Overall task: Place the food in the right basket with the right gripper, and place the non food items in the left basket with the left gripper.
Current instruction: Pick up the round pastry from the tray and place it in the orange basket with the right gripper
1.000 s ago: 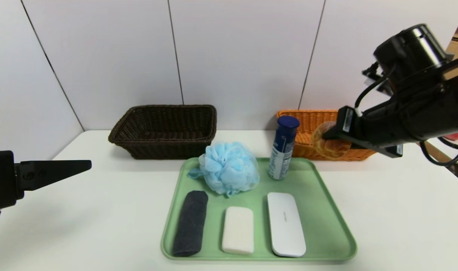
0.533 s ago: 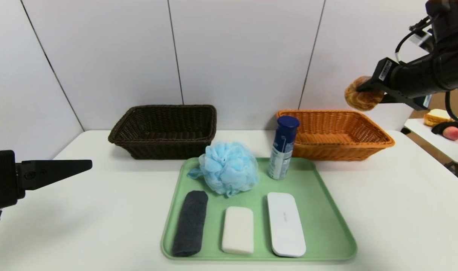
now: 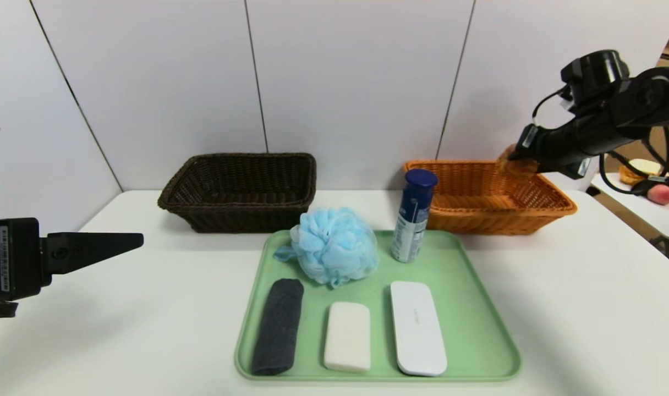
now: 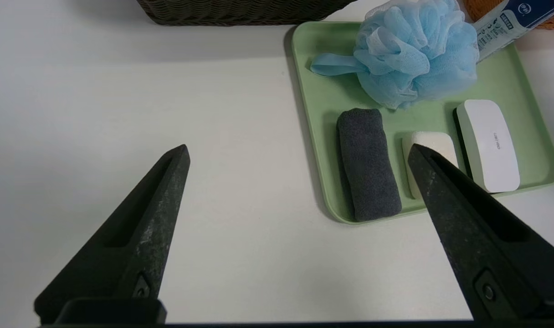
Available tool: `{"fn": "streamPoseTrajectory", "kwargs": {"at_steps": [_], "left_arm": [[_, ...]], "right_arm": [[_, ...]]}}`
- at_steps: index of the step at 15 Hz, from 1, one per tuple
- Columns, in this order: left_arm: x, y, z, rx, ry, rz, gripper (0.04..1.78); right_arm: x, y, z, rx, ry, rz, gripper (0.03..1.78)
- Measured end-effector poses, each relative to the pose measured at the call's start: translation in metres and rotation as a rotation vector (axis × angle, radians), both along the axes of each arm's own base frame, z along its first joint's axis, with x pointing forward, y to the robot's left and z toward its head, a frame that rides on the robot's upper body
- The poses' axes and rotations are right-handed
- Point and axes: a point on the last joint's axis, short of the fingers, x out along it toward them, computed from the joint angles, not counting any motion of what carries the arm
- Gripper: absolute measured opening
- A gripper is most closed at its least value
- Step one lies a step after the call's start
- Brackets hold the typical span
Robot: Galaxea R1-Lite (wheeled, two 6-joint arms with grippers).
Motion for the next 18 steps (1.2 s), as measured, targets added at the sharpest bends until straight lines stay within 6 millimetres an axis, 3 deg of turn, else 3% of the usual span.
{"fn": "streamPoseTrajectory", "kwargs": {"at_steps": [6,8,12,18], "left_arm": [[0.009,-0.003,-0.003,0.007,0.026,0.000,1.69],[0.011,-0.003,-0.004,0.009,0.034,0.000,1.69],[0.013,-0.004,-0.006,0.012,0.043,0.000,1.69],[0.013,-0.004,-0.006,0.012,0.044,-0.001,1.69]], "right_arm": [[0.021,-0.004,-0.038,-0.002,0.086,-0.005,0.72],[0.027,-0.005,-0.043,0.000,0.074,-0.006,0.93],[0.033,-0.006,-0.038,0.006,-0.010,-0.008,1.26],[0.018,0.000,-0.020,0.041,-0.005,0.024,1.50]]}}
